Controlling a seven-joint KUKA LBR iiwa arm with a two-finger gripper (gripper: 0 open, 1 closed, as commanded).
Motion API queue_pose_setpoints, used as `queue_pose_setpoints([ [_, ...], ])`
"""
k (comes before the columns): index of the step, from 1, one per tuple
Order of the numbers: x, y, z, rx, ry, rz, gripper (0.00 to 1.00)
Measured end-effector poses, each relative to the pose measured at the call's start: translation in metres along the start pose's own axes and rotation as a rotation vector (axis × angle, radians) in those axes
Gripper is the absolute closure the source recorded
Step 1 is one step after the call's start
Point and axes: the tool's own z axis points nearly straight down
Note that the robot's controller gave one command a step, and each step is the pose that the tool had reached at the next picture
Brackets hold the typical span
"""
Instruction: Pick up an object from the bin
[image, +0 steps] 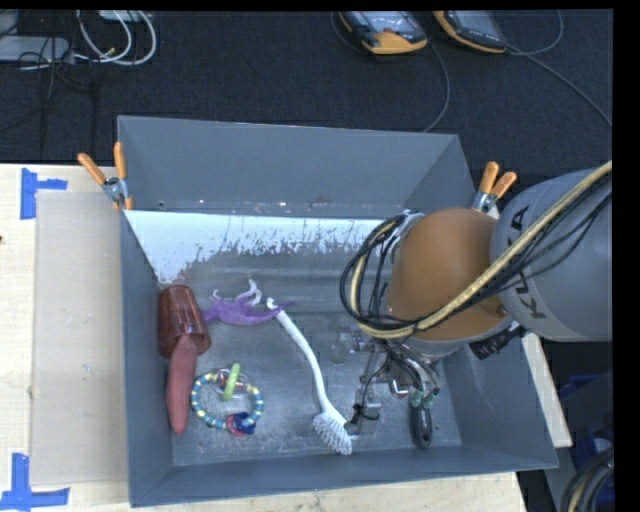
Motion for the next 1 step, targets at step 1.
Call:
queue_pose_setpoints([
  [1,-0.0018,-0.0003,-0.0041,0.0,-0.008,0.002,0.0],
])
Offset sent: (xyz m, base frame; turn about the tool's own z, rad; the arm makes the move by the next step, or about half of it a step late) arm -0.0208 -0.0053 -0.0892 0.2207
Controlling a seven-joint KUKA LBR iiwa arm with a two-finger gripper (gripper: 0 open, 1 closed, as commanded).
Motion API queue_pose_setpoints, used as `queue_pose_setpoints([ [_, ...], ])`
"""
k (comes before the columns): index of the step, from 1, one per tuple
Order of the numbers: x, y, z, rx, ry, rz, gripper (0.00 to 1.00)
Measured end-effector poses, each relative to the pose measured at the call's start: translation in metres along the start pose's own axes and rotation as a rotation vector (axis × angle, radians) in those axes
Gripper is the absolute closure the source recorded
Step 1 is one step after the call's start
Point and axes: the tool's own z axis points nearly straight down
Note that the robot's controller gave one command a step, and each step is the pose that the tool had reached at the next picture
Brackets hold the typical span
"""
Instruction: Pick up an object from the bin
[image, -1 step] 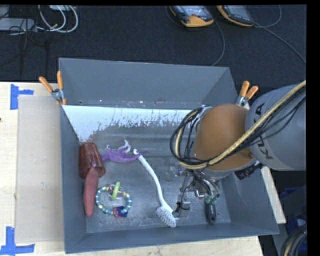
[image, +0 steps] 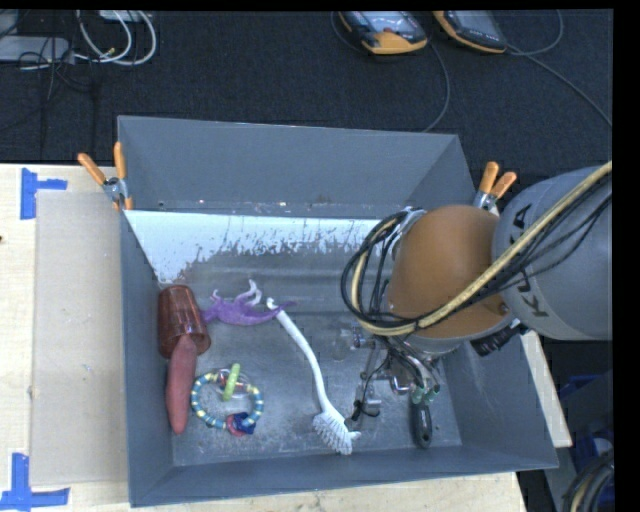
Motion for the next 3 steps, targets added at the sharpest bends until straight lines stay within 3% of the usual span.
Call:
queue_pose_setpoints([
  [1,0.012,-0.003,0.049,0.0,0.003,0.119,0.0],
  [2,0.019,-0.003,0.07,0.001,0.007,0.223,0.0],
  [3,0.024,-0.011,0.049,0.001,0.004,0.247,0.0],
])
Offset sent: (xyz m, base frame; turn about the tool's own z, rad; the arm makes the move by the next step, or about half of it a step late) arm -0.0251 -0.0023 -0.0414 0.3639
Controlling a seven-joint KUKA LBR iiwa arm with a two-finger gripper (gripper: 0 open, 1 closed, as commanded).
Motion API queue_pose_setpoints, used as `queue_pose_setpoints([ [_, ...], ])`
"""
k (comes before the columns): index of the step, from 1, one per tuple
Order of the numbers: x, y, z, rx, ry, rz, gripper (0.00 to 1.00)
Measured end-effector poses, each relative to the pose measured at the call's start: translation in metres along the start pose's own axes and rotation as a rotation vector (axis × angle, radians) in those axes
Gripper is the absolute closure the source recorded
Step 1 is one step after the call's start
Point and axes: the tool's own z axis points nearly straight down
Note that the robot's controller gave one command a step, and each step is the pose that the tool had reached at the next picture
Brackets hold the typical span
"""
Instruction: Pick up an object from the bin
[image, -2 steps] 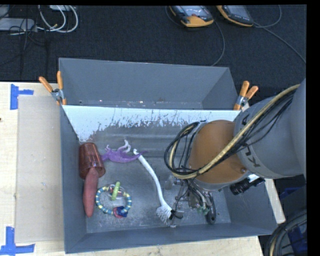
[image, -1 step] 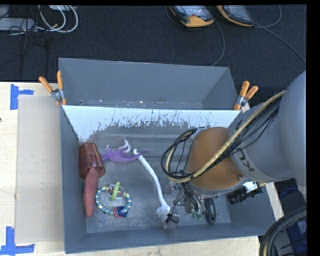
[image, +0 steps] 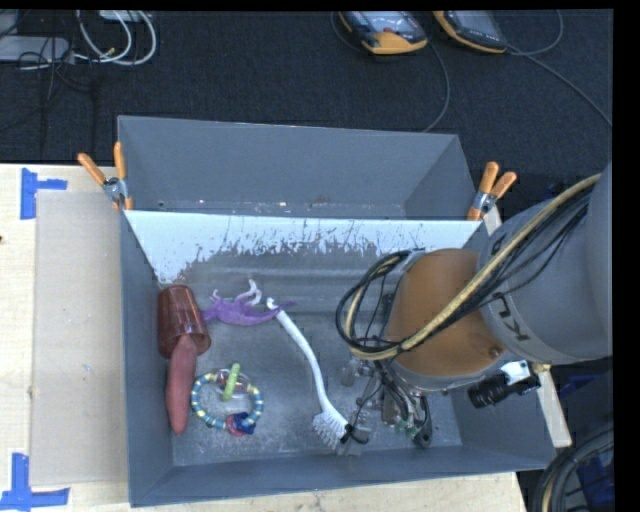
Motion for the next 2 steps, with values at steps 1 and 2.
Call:
queue_pose_setpoints([
  [1,-0.003,-0.001,0.042,-0.002,-0.008,-0.131,0.0],
  [2,-0.008,0.011,0.045,0.002,0.003,0.101,1.0],
])
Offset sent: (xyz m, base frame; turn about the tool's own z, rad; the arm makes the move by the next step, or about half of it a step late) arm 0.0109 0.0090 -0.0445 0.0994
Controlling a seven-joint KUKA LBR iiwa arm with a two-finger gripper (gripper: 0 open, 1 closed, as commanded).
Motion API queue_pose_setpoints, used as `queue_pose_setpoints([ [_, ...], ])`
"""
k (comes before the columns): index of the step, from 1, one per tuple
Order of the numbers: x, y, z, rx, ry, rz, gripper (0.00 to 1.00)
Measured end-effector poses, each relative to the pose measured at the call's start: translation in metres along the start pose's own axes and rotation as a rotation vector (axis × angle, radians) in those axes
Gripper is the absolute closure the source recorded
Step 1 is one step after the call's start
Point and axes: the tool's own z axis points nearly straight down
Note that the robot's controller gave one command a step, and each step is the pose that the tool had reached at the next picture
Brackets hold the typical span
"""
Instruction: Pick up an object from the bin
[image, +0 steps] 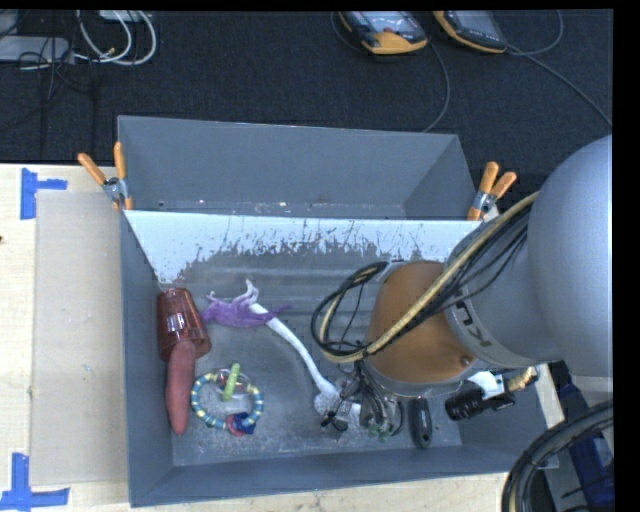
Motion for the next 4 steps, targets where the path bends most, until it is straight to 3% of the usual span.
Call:
queue_pose_setpoints([
  [2,0.001,-0.001,-0.005,0.002,0.005,0.001,1.0],
  [4,0.002,-0.002,-0.042,0.004,0.008,-0.001,1.0],
])
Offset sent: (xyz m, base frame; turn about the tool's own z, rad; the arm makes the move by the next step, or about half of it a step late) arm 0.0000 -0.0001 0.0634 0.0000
